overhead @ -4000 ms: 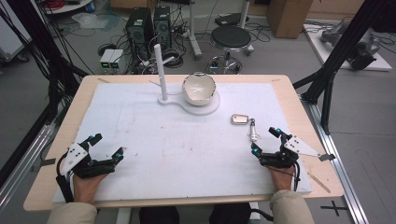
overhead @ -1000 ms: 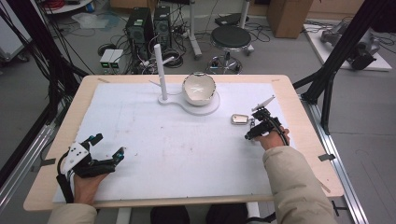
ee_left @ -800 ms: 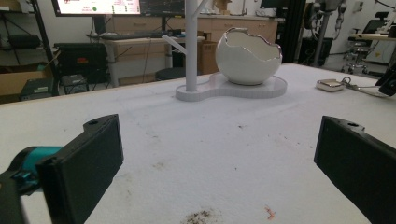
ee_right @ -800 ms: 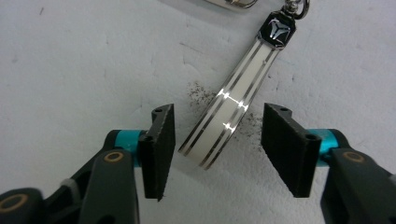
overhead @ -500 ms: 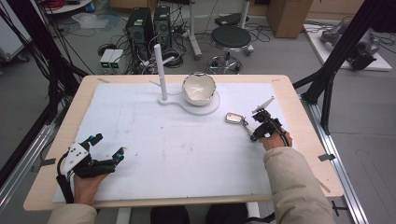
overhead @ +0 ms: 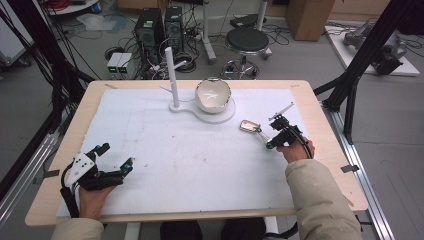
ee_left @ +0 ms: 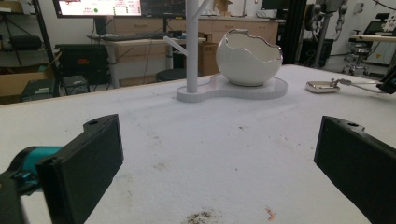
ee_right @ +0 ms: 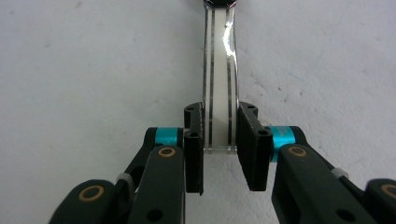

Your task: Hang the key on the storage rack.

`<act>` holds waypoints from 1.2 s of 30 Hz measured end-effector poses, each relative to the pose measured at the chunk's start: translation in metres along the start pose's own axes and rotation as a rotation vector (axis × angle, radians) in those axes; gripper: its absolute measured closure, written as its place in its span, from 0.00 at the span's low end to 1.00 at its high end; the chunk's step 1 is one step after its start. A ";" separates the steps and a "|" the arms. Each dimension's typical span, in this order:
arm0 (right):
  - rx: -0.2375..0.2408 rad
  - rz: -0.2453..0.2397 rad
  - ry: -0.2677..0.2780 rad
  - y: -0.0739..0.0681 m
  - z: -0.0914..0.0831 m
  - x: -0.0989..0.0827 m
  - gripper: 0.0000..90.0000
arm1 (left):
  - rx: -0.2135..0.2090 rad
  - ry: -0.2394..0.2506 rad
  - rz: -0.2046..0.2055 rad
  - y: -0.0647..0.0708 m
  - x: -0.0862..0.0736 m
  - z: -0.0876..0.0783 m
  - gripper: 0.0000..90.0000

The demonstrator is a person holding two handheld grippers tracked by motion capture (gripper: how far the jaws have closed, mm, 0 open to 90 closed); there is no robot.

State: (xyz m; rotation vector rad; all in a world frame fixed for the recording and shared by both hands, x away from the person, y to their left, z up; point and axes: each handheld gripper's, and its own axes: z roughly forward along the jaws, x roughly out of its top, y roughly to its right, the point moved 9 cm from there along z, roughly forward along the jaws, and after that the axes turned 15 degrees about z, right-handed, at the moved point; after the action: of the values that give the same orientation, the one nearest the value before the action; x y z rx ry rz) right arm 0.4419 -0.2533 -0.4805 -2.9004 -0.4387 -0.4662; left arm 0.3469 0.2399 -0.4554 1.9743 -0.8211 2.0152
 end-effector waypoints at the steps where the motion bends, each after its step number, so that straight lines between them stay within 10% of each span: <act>1: 0.007 -0.012 0.010 -0.002 -0.002 0.000 0.82 | 0.000 0.000 0.000 0.000 0.000 0.000 0.02; 10: 0.150 -0.160 0.128 -0.027 -0.022 0.008 0.83 | -0.038 -0.026 0.014 0.000 0.003 0.001 0.02; 18: 0.310 -0.346 0.223 -0.057 -0.039 0.012 0.83 | -0.123 0.012 0.017 -0.004 0.038 0.002 0.02; 26: 0.436 -0.394 0.226 -0.079 -0.047 0.007 0.83 | -0.294 -0.006 0.028 0.005 0.068 0.014 0.02; 36: 0.590 -0.624 0.274 -0.123 -0.069 0.002 0.82 | -0.502 -0.034 0.093 0.029 0.104 0.037 0.02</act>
State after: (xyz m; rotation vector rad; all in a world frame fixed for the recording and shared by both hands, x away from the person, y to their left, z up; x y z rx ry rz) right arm 0.3861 -0.1520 -0.4003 -2.0595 -1.2024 -0.6643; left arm 0.3550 0.1730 -0.3635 1.7081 -1.2967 1.6100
